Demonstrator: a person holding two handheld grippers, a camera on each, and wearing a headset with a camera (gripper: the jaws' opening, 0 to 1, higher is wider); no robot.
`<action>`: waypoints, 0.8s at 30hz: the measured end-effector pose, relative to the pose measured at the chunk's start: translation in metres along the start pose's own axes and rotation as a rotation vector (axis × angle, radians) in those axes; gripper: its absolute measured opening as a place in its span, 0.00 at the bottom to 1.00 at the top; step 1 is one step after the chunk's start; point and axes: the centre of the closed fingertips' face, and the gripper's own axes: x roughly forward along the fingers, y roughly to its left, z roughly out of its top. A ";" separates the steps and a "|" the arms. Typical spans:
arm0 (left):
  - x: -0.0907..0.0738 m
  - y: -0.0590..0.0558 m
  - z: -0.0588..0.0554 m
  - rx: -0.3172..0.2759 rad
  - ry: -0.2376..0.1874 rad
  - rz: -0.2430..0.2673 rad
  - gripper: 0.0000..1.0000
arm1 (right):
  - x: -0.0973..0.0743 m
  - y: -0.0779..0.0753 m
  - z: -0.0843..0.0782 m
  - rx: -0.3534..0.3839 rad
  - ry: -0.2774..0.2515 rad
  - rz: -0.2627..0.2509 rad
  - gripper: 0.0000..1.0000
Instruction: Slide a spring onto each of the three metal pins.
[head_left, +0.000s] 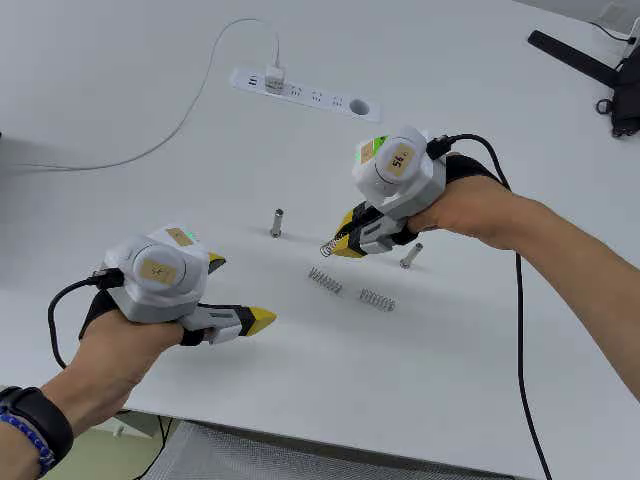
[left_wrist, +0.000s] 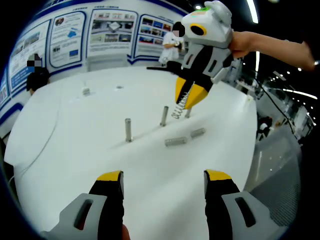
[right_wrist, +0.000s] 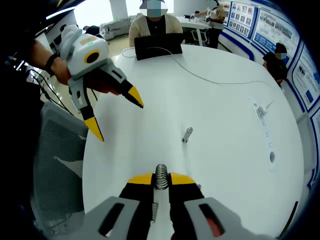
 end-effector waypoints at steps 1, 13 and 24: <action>-0.001 0.001 0.000 -0.001 0.000 0.001 0.66 | 0.000 -0.001 0.001 -0.002 0.002 0.000 0.12; -0.004 0.004 -0.007 -0.025 0.007 0.010 0.70 | 0.006 -0.016 0.023 -0.031 0.016 0.006 0.12; -0.009 0.009 -0.003 -0.044 -0.006 0.026 0.71 | 0.017 -0.027 0.038 -0.058 0.032 0.021 0.12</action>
